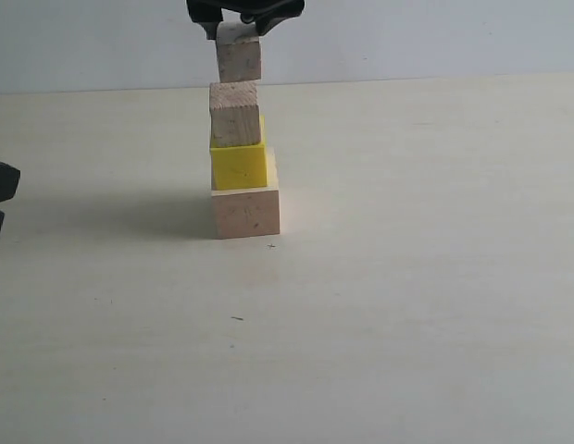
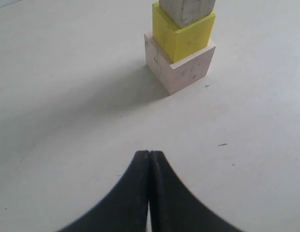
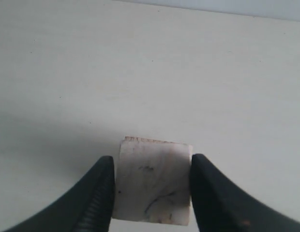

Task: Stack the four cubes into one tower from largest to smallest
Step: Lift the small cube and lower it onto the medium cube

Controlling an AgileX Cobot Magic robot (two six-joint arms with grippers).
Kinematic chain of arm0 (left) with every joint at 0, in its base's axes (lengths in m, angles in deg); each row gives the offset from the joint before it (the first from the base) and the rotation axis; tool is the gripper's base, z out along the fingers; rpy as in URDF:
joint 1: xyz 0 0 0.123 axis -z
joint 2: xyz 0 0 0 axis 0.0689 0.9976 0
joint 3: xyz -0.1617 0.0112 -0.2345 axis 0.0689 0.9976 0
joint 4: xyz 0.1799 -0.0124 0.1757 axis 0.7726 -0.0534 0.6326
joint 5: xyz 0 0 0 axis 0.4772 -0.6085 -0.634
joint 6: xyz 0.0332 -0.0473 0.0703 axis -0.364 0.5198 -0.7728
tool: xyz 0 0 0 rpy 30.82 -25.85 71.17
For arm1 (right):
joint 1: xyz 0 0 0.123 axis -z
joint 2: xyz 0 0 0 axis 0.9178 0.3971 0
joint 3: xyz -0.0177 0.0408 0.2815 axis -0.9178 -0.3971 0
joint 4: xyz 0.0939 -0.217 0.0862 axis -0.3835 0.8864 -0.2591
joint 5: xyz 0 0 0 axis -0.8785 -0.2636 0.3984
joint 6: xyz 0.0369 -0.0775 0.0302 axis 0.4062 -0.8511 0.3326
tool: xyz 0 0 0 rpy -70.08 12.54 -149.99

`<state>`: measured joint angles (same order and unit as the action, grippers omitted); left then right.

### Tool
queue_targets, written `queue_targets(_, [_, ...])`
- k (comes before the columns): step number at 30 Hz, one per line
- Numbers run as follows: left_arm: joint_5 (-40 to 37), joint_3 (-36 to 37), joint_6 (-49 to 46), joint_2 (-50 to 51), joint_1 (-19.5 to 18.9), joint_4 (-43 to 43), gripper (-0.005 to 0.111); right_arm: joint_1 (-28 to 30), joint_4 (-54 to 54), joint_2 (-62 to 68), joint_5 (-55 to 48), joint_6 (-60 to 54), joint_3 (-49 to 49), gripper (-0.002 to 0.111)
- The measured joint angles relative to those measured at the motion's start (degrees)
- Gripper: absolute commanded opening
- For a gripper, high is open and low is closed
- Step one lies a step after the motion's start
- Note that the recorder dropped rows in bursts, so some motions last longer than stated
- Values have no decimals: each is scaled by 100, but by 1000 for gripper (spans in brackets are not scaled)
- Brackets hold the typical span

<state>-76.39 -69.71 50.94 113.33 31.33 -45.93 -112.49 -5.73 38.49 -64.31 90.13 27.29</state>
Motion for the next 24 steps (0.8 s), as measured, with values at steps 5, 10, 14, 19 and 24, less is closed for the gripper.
queue_targets(5, [0,0,0,0,0,0,1,0,-2,126,-23,28,25,0])
queue_targets(10, [0,0,0,0,0,0,1,0,-15,258,-11,28,25,0])
queue_targets(14, [0,0,0,0,0,0,1,0,-26,270,68,39,25,0])
queue_targets(19, [0,0,0,0,0,0,1,0,-51,270,158,111,25,0])
queue_targets(24, [0,0,0,0,0,0,1,0,-70,270,169,163,25,0])
